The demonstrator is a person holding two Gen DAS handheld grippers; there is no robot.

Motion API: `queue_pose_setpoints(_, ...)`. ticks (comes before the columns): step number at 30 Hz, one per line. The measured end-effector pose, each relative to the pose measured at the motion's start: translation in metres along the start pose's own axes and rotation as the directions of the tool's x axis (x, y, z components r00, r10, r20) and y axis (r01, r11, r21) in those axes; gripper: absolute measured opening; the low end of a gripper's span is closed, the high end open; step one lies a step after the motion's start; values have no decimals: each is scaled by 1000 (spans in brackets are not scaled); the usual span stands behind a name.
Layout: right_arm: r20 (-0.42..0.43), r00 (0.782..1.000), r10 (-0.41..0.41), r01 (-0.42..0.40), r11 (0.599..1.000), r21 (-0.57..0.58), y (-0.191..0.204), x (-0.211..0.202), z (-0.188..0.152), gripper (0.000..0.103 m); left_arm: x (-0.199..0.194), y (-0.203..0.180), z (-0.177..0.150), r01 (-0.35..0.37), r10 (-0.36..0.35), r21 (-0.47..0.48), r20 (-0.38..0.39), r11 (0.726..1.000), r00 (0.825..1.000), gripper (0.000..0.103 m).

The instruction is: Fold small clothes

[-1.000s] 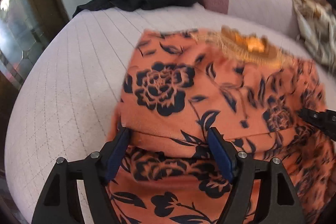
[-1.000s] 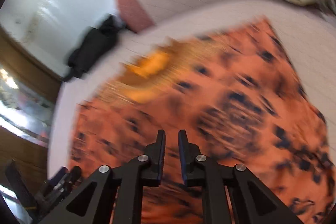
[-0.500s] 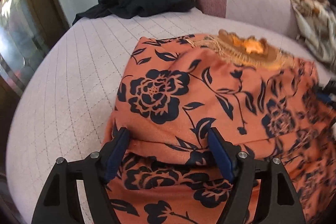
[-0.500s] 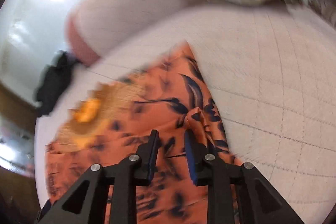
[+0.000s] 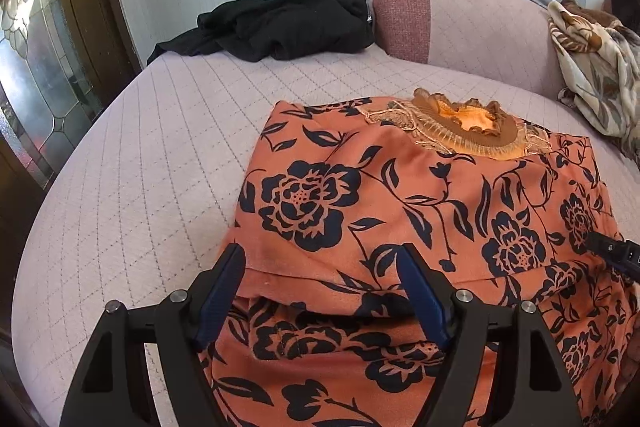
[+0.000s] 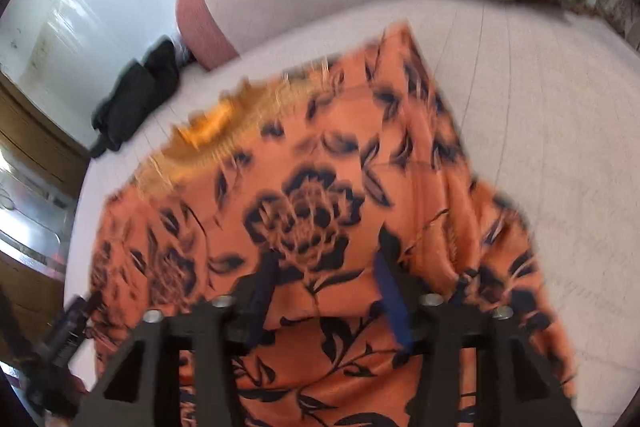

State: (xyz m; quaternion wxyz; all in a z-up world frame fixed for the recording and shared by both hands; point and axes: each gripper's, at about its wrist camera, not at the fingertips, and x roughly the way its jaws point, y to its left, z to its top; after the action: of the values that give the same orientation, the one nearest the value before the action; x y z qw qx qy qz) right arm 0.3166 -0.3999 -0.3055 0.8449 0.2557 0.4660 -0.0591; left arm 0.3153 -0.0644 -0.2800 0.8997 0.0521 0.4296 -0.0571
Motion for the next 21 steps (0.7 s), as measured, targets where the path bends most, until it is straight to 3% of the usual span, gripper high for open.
queue_pose_setpoints(3,20,999,-36,37,998,-52,14,-6,-1,55,-5,-2,1,-3,3,8,24,1000,1000,78)
queue_pose_setpoints(6,74,996,56,-52,997,-55,26,-23,-3,55,-7,-3,3,6,-6,-1,42,1000,999,78)
queue_pose_setpoints(9,110,989,95,-88,994,-71,39,-30,-4,55,-9,-8,5,8,-9,8,56,1000,998,78)
queue_pose_setpoints(13,68,990,123,-117,989,-87,45,-9,-12,53,-7,-16,4,6,-8,32,58,999,998,78)
queue_pose_setpoints(15,31,991,131,-127,987,-100,50,4,-15,42,-5,-19,4,8,-10,37,51,999,999,78)
queue_pose_setpoints(21,13,998,69,-66,984,-163,60,24,-17,42,9,-25,1,6,-6,41,4,999,1000,78)
